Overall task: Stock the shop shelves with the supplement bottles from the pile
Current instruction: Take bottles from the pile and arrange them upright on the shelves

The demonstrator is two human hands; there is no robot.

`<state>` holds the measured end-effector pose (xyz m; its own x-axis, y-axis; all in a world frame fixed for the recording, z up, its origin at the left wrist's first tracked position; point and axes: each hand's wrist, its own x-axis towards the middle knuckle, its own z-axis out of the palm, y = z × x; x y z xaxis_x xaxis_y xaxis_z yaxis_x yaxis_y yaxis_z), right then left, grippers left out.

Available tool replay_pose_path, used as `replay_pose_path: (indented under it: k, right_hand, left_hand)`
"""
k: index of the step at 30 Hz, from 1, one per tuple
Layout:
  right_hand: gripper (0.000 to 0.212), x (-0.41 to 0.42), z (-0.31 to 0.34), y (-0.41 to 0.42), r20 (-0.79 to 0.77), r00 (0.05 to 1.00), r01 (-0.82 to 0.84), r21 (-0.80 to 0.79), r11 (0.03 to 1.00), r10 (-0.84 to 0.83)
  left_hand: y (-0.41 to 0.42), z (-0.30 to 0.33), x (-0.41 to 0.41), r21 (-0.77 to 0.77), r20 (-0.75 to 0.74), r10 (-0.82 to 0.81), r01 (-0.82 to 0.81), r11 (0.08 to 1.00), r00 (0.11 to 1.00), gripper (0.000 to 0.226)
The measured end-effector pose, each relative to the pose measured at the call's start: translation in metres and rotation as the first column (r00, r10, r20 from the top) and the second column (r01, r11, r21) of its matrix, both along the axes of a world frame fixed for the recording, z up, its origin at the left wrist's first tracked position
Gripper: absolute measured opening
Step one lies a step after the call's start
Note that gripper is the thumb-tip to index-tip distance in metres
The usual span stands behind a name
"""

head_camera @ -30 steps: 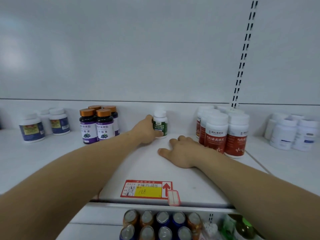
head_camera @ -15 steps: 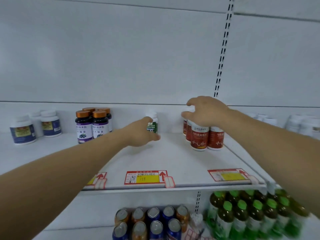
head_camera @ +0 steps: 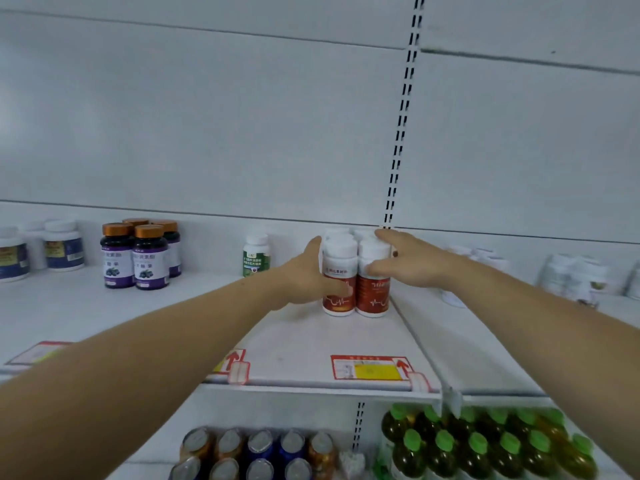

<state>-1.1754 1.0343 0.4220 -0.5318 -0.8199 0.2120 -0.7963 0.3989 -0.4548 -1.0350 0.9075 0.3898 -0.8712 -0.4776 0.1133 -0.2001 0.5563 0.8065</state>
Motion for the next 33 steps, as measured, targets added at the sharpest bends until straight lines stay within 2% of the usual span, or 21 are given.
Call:
replay_pose_path:
  k: [5, 9, 11, 13, 21, 27, 33]
  right_hand:
    - [0.053, -0.017, -0.004, 0.0, -0.05, 0.988, -0.147, -0.016, 0.989, 0.146]
    - [0.059, -0.021, -0.006, 0.0, -0.028, 0.98, -0.2, -0.068, 0.977, 0.199]
    - [0.054, -0.022, -0.009, -0.001, 0.006, 0.975, -0.218, -0.103, 0.97, 0.22]
    - [0.047, -0.023, -0.011, -0.002, 0.005, 0.976, -0.215, -0.134, 0.967, 0.218]
    - [0.064, -0.023, -0.014, -0.001, 0.001, 0.987, -0.161, -0.136, 0.978, 0.163]
    - [0.039, -0.021, -0.015, -0.001, 0.004, 0.988, -0.154, -0.151, 0.976, 0.156]
    - [0.071, -0.02, -0.013, 0.004, 0.001, 0.991, -0.133, -0.128, 0.983, 0.135]
  left_hand:
    - [0.007, -0.008, -0.019, 0.041, -0.042, 0.016, -0.014, 0.999, 0.999, 0.07]
    - [0.007, -0.015, -0.025, 0.045, -0.078, 0.107, -0.104, 0.994, 0.991, 0.076]
    - [0.008, -0.015, -0.025, 0.044, -0.084, 0.12, -0.117, 0.992, 0.989, 0.076]
    - [0.01, -0.013, -0.025, 0.027, -0.084, 0.11, -0.108, 0.994, 0.99, 0.078]
    - [0.01, -0.014, -0.025, 0.017, -0.1, 0.126, -0.125, 0.992, 0.987, 0.082]
    - [0.011, -0.02, -0.024, -0.01, -0.09, 0.14, -0.142, 0.99, 0.986, 0.086]
    - [0.013, -0.021, -0.023, -0.017, -0.098, 0.166, -0.169, 0.986, 0.981, 0.086]
